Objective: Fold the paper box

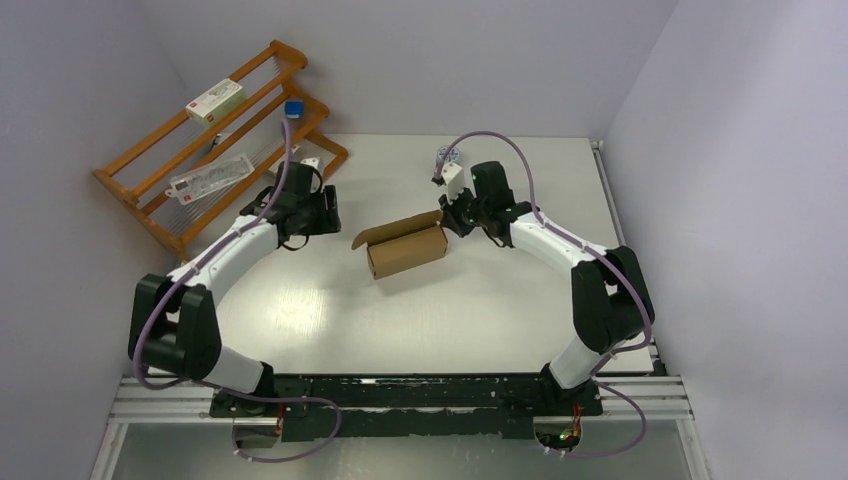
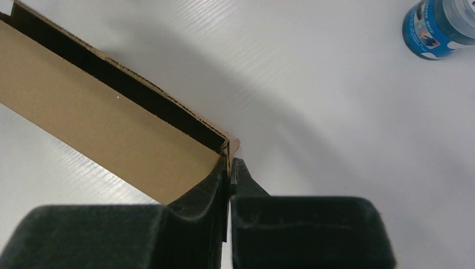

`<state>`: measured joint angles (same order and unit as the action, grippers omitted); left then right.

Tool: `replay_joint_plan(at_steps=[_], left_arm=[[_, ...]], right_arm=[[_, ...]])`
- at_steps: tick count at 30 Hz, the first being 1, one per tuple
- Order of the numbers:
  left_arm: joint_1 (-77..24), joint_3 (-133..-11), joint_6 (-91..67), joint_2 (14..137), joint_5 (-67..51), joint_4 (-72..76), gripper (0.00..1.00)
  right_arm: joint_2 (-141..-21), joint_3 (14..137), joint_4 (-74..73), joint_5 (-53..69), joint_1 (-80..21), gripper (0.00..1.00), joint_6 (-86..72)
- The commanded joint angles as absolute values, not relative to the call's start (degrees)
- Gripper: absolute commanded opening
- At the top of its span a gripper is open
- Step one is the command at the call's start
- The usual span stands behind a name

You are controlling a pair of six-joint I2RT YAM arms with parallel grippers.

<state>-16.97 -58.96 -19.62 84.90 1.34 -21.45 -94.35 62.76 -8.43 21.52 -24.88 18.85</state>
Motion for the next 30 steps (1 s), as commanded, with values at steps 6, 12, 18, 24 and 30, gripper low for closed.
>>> replay_joint_plan(at_steps=[6,12,18,24,30], left_arm=[[-17.2,-63.4,-9.3,77.8,-9.3,-24.4,0.65],[-17.2,-62.4,-6.4,79.0,-17.3,-24.0,0.65],[-17.3,-64.4,-5.2,83.6,-22.0,-24.1,0.63],[-17.7,-65.2,-4.8,85.5,-24.2,-25.8,0.58],[-18.3,-64.6,-6.2,86.0,-24.6,-26.1,0.46]], right_arm=[[-91.5,61.7,-6.0,17.6,-26.4,0.00,17.0],[-92.1,62.3,-6.3,17.4,-26.8,0.00,16.8],[-92.7,62.8,-6.6,17.1,-27.2,0.00,17.0],[-92.7,63.0,-6.8,16.9,-27.2,0.00,16.7],[-92.9,63.6,-7.2,16.8,-27.6,0.00,15.8]])
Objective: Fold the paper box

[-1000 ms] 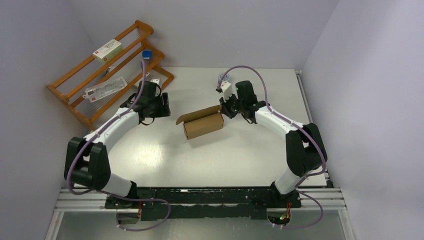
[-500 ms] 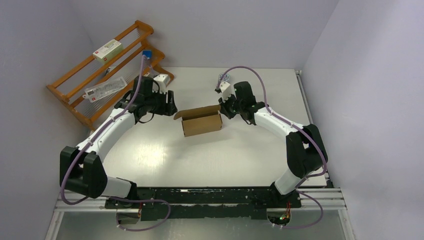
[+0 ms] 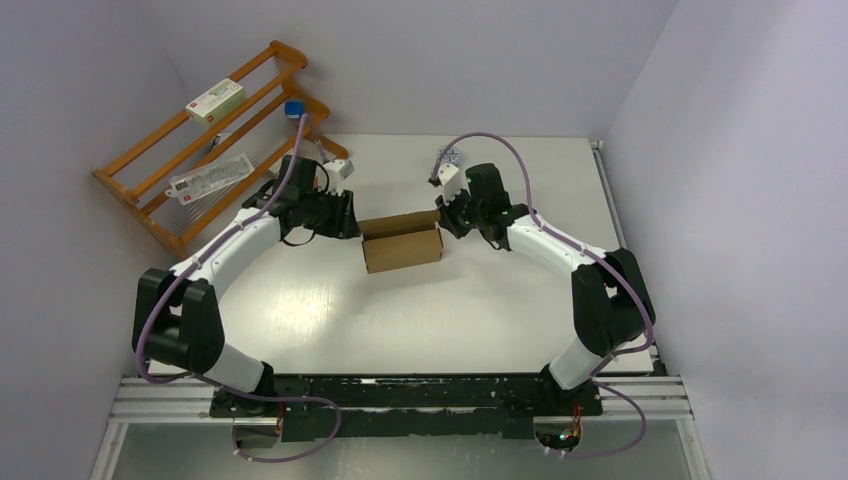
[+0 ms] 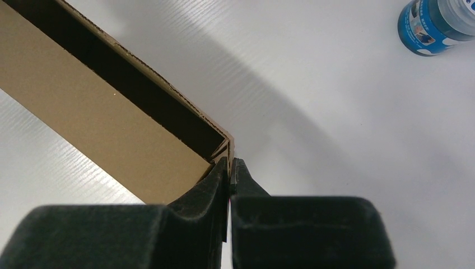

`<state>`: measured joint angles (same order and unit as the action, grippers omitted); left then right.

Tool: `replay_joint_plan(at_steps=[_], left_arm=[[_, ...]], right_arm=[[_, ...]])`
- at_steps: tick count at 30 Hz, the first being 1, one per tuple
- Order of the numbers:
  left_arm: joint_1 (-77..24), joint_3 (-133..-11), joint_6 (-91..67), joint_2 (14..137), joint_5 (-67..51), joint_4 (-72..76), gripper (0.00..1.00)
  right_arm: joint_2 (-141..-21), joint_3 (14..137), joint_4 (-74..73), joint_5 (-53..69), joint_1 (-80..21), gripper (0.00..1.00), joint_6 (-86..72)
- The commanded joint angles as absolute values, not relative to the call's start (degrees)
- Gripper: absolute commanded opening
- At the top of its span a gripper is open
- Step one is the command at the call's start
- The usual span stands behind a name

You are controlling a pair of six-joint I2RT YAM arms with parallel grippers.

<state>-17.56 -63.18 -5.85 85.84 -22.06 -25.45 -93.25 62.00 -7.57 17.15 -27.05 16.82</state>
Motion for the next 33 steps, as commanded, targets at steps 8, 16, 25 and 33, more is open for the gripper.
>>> replay_joint_plan(at_steps=[8,16,25,33], left_arm=[[-21.6,-63.3,-12.9,87.3,-25.5,-23.8,0.22],[-23.5,-62.2,-20.7,88.0,-21.1,-23.2,0.19],[-23.6,-61.4,-24.9,87.7,-20.8,-21.0,0.20],[-23.8,-61.9,-25.9,87.6,-20.5,-20.0,0.20]], right_arm=[[-93.6,65.1,-8.8,14.3,-28.8,0.00,10.8],[-95.9,68.6,-11.5,10.7,-31.4,0.00,0.7],[-97.4,70.8,-14.8,8.4,-34.1,0.00,-8.3],[-96.7,71.0,-14.9,5.0,-35.3,0.01,-11.8]])
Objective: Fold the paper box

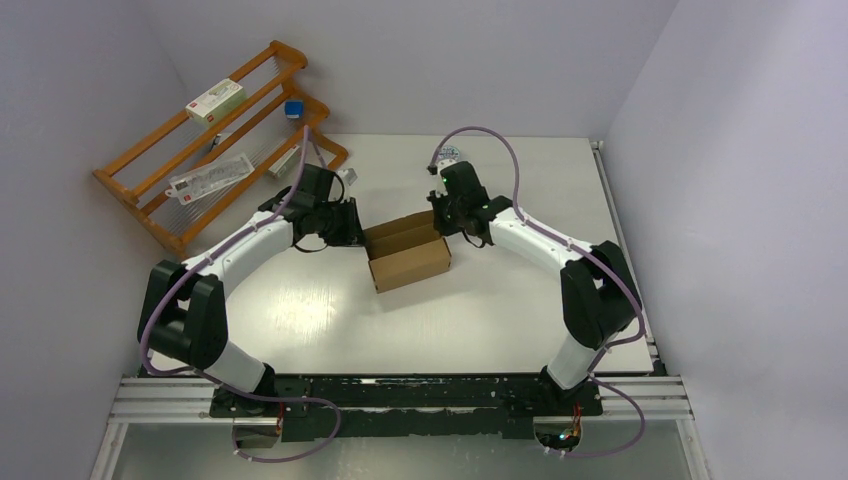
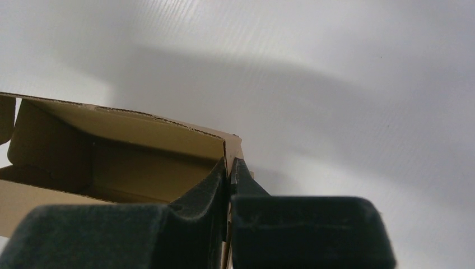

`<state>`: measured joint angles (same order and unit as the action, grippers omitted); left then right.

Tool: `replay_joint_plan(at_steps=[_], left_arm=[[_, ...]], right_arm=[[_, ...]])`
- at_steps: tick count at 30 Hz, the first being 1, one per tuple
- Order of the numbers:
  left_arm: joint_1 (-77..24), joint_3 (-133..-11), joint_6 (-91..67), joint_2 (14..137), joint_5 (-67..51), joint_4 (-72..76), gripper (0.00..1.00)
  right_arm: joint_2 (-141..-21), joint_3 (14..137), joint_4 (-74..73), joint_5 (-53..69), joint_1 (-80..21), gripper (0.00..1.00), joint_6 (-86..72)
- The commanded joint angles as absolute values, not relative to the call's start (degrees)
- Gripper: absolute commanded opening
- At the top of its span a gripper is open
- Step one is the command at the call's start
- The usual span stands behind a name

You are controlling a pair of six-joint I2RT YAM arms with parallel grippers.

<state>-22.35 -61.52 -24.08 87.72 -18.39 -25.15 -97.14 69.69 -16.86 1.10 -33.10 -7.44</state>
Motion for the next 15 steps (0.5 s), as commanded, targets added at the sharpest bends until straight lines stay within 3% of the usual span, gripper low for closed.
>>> replay_joint_plan(at_steps=[1,3,8,15], left_arm=[[-23.8,-61.9,-25.7,87.6,-20.1,-20.1,0.20],[-23.9,-61.9,-25.2,87.6,-19.4,-20.6,0.20],[-23.8,-61.7,-24.6,87.1,-18.4,-21.3,0.18],[-23.8,-62.5,-23.8,87.8,-17.5,-22.4,0.15]], right_arm=[[-96.6,70.8,-14.7,5.0,-35.4,0.05,-11.8],[-96.3,70.4,-14.3,4.7,-35.4,0.10,-12.2],[-92.6,69.8,-13.5,4.2,-35.4,0.36,-11.4],[-85.0,67.1,-15.5,-4.0,-35.3,0.51,-9.3]])
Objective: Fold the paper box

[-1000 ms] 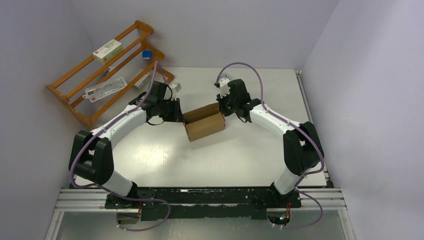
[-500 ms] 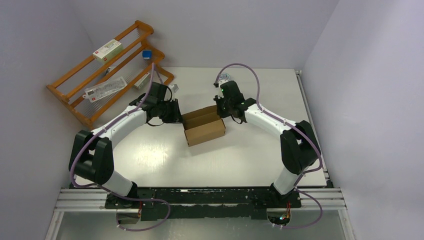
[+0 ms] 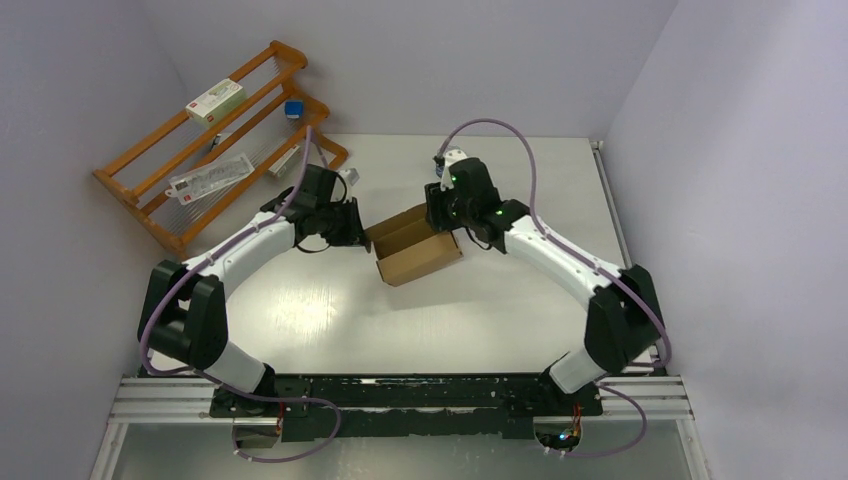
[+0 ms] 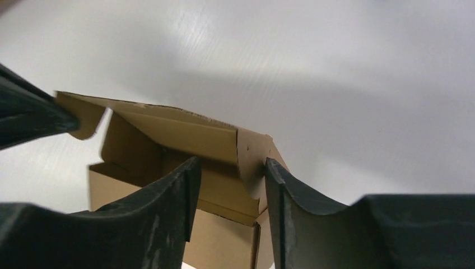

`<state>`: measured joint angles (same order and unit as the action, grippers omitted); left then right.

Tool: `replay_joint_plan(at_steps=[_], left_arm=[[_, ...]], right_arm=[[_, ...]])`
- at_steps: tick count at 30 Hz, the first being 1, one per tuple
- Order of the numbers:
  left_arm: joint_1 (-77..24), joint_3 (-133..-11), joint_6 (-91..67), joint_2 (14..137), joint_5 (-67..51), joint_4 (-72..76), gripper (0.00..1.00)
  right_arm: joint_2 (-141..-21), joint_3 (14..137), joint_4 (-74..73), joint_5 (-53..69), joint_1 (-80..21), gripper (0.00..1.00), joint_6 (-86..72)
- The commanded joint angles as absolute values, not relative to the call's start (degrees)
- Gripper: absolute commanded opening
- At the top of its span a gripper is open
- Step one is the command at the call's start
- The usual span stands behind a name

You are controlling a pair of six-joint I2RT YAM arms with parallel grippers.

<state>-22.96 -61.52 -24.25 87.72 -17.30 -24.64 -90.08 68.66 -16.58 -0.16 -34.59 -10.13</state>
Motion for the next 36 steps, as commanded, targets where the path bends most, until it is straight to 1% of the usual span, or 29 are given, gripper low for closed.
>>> replay_joint_plan(at_steps=[1,7,10,12,15,19,24,29,36], left_arm=[[-23.8,-62.6,-23.8,87.9,-17.5,-22.4,0.15],[-23.8,-63.4,-23.6,88.3,-17.4,-22.6,0.14],[-23.8,-64.0,-23.3,88.6,-17.2,-23.0,0.14],[-23.8,-64.2,-23.2,88.7,-17.2,-23.0,0.14],[-23.8,-64.4,-23.3,89.1,-17.4,-22.9,0.14],[-23.8,-65.0,-23.3,89.6,-17.4,-22.9,0.14],[-23.8,-65.8,-22.9,89.5,-16.9,-23.6,0.14],[-23.9,-65.6,-22.9,89.4,-17.3,-23.5,0.14],[-24.1,-64.7,-22.9,88.7,-18.3,-23.1,0.14]], right_arm=[[-83.8,66.6,-15.9,-4.8,-35.3,0.51,-9.0],[-78.9,62.0,-16.0,-8.5,-35.1,0.57,-8.0],[-78.0,61.6,-17.6,-9.4,-34.3,0.57,-8.2],[-76.4,61.1,-17.6,-8.0,-34.3,0.57,-6.4],[-75.0,60.2,-18.8,-2.4,-35.3,0.57,-3.3],[-75.6,57.5,-21.3,-2.2,-38.6,0.56,-3.8],[-74.6,52.9,-20.4,-2.3,-43.0,0.55,-4.5],[-77.6,53.1,-20.4,-6.0,-46.0,0.55,-4.2],[-82.0,53.6,-15.7,-9.3,-47.8,0.55,-5.7]])
